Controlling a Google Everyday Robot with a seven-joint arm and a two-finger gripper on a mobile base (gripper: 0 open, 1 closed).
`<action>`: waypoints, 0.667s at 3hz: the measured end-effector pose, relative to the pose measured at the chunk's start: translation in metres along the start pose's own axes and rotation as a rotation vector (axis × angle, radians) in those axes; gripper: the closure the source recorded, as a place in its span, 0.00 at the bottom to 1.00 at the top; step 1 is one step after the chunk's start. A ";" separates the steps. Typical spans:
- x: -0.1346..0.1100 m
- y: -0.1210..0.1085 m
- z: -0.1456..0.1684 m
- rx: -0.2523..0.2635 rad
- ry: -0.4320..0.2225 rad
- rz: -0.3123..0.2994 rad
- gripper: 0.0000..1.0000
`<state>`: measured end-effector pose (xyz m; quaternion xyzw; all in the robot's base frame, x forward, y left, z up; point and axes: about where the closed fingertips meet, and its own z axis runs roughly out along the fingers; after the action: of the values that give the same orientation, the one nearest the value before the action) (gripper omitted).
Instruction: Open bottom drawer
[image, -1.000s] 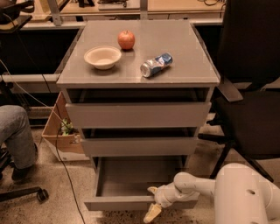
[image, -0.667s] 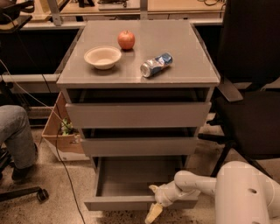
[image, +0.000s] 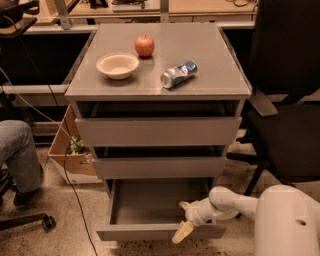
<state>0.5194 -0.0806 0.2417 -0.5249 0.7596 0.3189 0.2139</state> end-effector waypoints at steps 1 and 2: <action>-0.005 -0.026 -0.015 0.050 -0.030 0.008 0.19; -0.009 -0.050 -0.022 0.092 -0.054 0.011 0.43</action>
Offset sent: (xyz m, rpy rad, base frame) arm 0.0833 -0.0380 0.0139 0.0217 -0.1130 -0.1330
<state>0.5699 -0.1026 0.2503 -0.5017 0.7703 0.2985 0.2566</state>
